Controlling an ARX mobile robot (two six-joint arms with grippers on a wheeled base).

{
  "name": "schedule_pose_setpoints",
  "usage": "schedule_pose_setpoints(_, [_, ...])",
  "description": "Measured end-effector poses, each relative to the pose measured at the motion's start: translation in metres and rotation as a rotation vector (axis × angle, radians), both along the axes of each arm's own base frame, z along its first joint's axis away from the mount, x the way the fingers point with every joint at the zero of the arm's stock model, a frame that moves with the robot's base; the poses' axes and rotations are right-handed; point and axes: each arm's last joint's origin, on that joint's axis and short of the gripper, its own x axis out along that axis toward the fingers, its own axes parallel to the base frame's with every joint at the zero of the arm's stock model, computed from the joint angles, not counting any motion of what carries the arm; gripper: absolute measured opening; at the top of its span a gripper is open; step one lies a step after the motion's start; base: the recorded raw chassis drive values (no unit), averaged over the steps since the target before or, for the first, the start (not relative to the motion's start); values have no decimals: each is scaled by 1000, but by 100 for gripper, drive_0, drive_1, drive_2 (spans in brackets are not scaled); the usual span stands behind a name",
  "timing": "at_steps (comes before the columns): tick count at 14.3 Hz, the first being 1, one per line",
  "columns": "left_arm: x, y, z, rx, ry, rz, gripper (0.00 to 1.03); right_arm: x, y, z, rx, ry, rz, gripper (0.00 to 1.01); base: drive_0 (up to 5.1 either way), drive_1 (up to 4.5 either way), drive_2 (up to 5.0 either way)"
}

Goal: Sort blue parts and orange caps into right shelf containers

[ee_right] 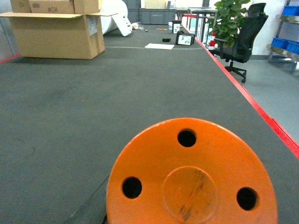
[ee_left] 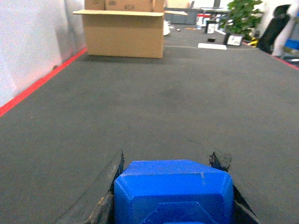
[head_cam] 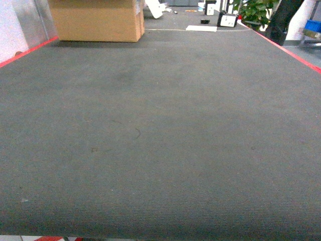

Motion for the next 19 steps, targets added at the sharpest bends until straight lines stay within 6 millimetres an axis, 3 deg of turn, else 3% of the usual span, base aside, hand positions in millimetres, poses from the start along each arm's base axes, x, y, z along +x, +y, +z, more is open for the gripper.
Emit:
schedule_pose_setpoints(2, [-4, 11, -3, -3, -20, 29, 44, -5, -4, -8, -2, -1, -1, 45, 0, 0, 0])
schedule_pose_setpoints(4, [-7, 9, -13, -4, 0, -2, 44, -9, -16, -16, -5, 0, -21, 45, 0, 0, 0])
schedule_pose_setpoints(9, [-13, 9, -22, -5, -4, 0, 44, -17, -15, -26, -6, -5, 5, 45, 0, 0, 0])
schedule_pose_setpoints(11, [-21, 9, -34, -5, 38, -4, 44, -19, -15, -31, -6, -6, 5, 45, 0, 0, 0])
schedule_pose_setpoints(13, [-24, 9, -32, -5, 2, 1, 44, -28, -15, -41, -5, 37, 6, 45, 0, 0, 0])
schedule_pose_setpoints(14, [-24, 9, -31, -5, -6, 1, 44, -32, -15, -35, -6, -29, 5, 45, 0, 0, 0])
schedule_pose_setpoints(19, [-24, 9, -31, -5, -5, 1, 44, -31, -15, -37, -6, -8, 6, 45, 0, 0, 0])
